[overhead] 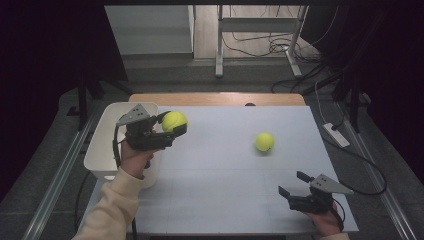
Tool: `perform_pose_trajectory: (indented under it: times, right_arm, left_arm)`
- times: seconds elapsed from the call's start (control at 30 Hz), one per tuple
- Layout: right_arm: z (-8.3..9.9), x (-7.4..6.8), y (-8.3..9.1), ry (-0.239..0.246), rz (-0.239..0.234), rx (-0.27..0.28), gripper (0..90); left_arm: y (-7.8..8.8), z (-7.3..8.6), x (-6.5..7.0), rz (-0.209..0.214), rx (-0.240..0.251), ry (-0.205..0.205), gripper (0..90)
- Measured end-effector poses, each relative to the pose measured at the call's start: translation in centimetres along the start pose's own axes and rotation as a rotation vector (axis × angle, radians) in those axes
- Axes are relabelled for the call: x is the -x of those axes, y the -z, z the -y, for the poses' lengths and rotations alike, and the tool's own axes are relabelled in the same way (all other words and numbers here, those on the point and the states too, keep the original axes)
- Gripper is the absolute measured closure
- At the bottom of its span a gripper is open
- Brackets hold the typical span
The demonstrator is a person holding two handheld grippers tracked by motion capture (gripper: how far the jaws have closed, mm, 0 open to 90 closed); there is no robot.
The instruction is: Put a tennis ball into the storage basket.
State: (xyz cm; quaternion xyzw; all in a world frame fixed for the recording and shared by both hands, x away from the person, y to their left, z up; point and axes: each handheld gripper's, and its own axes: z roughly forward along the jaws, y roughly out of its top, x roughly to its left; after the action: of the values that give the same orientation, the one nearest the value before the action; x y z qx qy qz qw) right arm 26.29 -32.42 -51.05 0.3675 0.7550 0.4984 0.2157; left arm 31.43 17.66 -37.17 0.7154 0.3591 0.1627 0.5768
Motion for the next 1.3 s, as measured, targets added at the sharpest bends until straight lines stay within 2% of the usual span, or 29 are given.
perform_pose_trajectory:
  times: [0.77,1.03,1.3]
  right_arm:
    - [0.0,0.0,0.0,-0.004,0.004,0.005,10.0]
    - [0.0,0.1,0.1,-0.003,0.003,0.005,10.0]
    - [0.0,0.1,0.1,-0.002,0.004,0.004,10.0]
  left_arm:
    - [0.4,-0.2,-2.0,-0.062,-0.011,0.029,26.3]
    - [0.7,-0.4,-2.4,-0.083,-0.014,0.026,26.4]
    - [0.9,-0.4,-3.2,-0.103,-0.007,0.047,26.3]
